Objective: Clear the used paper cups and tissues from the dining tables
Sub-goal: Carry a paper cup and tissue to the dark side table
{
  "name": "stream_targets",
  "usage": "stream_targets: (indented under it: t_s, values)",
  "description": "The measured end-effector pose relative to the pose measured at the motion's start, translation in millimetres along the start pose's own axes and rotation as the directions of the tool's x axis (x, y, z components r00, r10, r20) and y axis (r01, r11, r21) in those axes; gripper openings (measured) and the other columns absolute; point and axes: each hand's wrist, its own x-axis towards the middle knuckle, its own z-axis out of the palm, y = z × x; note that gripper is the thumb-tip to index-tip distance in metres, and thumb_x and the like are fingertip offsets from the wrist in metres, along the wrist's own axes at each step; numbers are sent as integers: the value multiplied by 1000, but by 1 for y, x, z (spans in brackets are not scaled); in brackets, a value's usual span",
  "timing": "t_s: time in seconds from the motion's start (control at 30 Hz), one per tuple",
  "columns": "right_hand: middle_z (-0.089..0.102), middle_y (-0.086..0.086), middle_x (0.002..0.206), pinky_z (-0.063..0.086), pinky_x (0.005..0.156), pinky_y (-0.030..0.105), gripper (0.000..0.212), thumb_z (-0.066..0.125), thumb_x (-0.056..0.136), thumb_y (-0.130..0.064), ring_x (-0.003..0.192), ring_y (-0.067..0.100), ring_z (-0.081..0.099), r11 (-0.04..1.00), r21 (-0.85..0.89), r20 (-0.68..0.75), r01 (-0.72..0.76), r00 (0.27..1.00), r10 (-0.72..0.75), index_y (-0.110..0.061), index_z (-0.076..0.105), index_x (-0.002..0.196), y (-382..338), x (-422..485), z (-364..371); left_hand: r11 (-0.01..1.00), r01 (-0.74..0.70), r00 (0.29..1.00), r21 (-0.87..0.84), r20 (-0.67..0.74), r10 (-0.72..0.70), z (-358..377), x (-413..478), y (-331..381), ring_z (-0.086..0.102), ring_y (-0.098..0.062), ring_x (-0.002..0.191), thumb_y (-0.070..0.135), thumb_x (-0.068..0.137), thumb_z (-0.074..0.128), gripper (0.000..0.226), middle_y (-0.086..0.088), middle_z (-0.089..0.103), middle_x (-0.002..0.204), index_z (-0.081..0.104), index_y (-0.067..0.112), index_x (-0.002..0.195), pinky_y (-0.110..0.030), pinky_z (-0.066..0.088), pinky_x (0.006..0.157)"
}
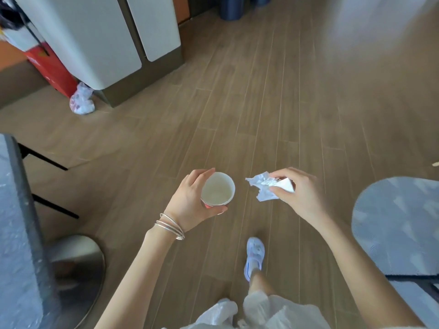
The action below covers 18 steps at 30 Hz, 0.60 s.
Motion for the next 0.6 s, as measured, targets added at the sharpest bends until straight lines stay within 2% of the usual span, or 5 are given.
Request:
stream_targets:
  t_s: [0.2, 0.37, 0.5, 0.6]
  values:
    - [67, -1, 90, 35, 67, 7, 22, 72, 74, -4, 78, 11, 56, 999, 41, 25, -13, 1000, 12, -10, 69, 96, 46, 121, -11, 999, 42, 999, -15, -26, -42, 29, 122, -29, 52, -19, 107, 43, 55, 86, 89, 3, 52, 120, 47, 19, 131, -32, 46, 90]
    - [67, 0, 91, 35, 67, 5, 22, 72, 74, -3, 77, 9, 55, 1000, 31, 34, -2, 999, 1, -8, 69, 95, 76, 235, -36, 999, 32, 996, -18, -82, -34, 44, 234, -36, 55, -19, 102, 45, 53, 86, 88, 4, 53, 116, 47, 22, 128, -34, 50, 84]
    - [67, -5, 91, 37, 67, 13, 22, 72, 75, -7, 79, 12, 57, 1000, 10, 45, 3, 999, -3, -14, 69, 96, 99, 314, -46, 999, 28, 994, -21, -103, -30, 50, 311, -43, 54, -17, 102, 50, 55, 82, 87, 6, 52, 116, 43, 27, 128, -33, 51, 80]
    - [66, -6, 89, 34, 63, 9, 22, 72, 74, -8, 76, 10, 55, 1000, 11, 47, 4, 999, -4, -16, 69, 94, 112, 365, -43, 999, 46, 993, -21, -105, -48, 51, 358, -54, 54, -18, 103, 49, 55, 82, 86, 5, 52, 117, 45, 24, 129, -34, 51, 80]
